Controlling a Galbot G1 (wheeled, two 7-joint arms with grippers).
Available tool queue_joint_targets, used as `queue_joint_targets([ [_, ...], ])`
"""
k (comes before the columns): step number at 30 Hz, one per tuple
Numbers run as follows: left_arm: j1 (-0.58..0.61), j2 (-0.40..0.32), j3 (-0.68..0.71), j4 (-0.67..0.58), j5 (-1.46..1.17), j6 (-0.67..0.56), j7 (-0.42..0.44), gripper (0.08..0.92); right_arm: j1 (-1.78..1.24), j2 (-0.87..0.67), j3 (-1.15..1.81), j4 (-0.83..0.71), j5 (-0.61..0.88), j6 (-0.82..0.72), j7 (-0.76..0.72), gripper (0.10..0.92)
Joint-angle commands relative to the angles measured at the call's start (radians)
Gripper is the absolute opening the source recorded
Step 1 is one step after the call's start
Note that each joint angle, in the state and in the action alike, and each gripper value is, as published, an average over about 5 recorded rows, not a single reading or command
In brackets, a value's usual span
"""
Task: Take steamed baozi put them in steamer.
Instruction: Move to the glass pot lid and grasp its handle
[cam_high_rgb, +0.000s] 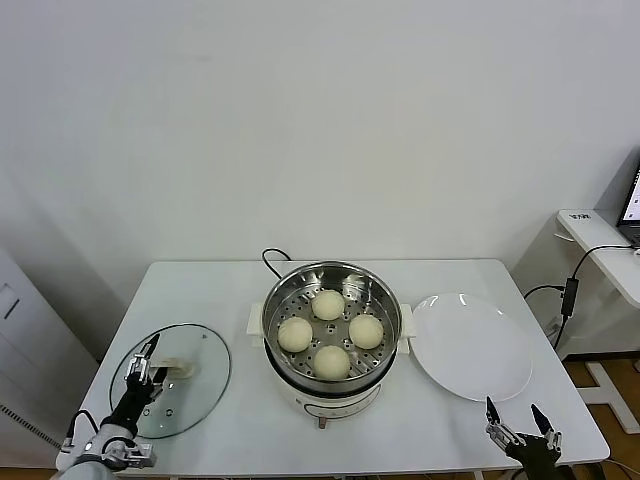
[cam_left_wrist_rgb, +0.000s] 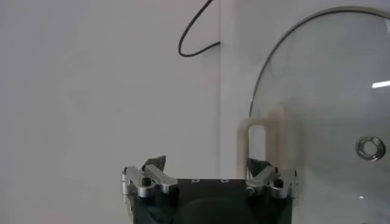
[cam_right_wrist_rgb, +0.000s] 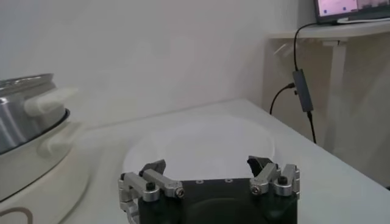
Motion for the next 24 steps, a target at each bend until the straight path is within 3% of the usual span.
queue_joint_targets([
  [1, -0.014, -0.002, 0.023, 0.015, -0.006, 0.031, -0.019, 0.784, -0.005, 0.003, 0.012, 0.001, 0.003, 0.003, -0.001, 0.823],
  [10, 0.002, 0.010, 0.040, -0.008, -0.058, 0.033, -0.046, 0.533, -0.005, 0.003, 0.013, 0.003, 0.002, 0.005, -0.002, 0.823],
  [15, 0.024, 0.030, 0.041, -0.082, -0.098, 0.046, -0.034, 0.385, -0.003, 0.002, 0.009, 0.006, 0.000, 0.004, -0.002, 0.823],
  [20, 0.052, 0.100, 0.059, -0.212, -0.214, 0.129, 0.056, 0.238, 0.003, -0.008, 0.004, 0.012, 0.003, -0.007, -0.011, 0.823],
  [24, 0.062, 0.197, 0.086, -0.335, -0.356, 0.281, 0.162, 0.137, 0.010, -0.049, 0.005, 0.006, 0.014, -0.019, -0.059, 0.823],
])
